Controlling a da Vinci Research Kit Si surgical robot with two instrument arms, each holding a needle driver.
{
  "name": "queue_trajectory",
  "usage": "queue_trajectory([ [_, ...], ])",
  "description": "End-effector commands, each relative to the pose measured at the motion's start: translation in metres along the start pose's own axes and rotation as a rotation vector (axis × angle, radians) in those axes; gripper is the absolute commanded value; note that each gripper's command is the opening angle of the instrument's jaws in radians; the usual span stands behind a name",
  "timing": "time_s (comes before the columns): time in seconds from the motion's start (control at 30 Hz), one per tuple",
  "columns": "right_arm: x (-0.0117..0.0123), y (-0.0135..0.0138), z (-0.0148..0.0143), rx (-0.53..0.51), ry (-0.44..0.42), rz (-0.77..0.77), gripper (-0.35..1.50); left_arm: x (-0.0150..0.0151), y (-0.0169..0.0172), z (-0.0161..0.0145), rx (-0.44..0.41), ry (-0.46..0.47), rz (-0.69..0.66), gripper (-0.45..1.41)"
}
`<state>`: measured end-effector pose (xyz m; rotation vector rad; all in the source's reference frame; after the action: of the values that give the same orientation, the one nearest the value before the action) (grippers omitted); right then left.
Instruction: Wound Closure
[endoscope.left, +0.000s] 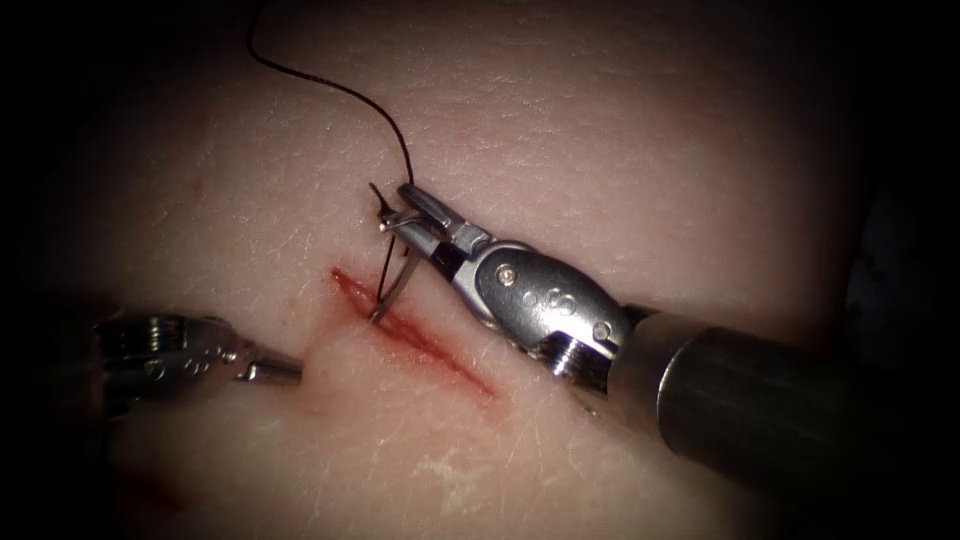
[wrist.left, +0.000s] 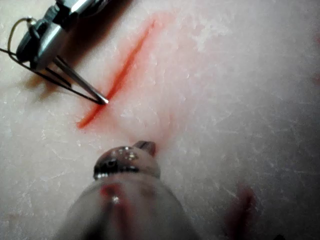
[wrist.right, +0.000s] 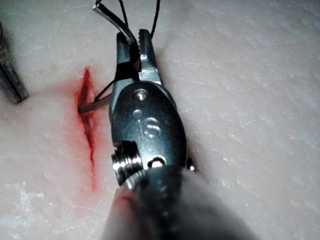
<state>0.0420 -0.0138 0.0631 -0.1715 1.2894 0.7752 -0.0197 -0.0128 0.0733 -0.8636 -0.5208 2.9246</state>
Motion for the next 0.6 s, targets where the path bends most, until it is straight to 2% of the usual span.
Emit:
queue_trajectory([
  [0.03, -0.0005, -0.0006, 0.0006, 0.003, -0.001, 0.003, -0.35, -0.0001, 0.0004, 0.0011, -0.003, 0.004, -0.002, -0.45],
  [0.6, -0.0007, 0.0001, 0.0008, 0.011, 0.000, 0.100, -0.35, -0.0004, 0.0004, 0.0019, -0.005, 0.014, -0.002, -0.45],
])
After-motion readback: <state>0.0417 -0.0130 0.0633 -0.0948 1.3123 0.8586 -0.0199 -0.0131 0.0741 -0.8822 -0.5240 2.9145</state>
